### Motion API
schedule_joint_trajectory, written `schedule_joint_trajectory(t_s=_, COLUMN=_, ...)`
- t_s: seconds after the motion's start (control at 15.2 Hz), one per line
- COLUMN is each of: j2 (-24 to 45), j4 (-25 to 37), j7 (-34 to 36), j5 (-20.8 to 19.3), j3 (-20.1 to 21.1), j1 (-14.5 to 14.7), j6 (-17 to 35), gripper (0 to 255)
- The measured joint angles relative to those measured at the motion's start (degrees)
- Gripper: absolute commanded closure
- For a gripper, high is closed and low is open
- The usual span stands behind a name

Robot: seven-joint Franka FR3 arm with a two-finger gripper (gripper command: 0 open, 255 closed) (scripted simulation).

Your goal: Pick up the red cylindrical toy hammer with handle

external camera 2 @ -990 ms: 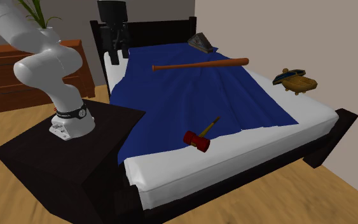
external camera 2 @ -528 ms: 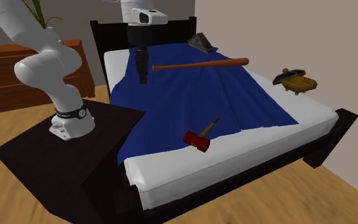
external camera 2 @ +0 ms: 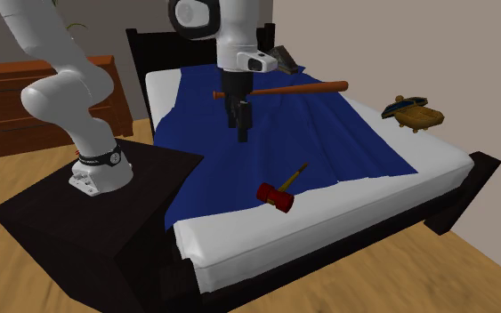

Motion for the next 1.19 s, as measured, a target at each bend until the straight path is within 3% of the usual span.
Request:
schedule_joint_trajectory(t_s=0.86, j2=25.5, j4=15.8, j7=-12.6, j5=-1.1, j3=3.5, j1=3.2, j6=7.5, gripper=0)
schedule_joint_trajectory(t_s=1.19, j2=36.4, j4=25.3, j7=-16.3, j5=-2.7, j3=5.1, j1=4.9, j6=8.1, gripper=0)
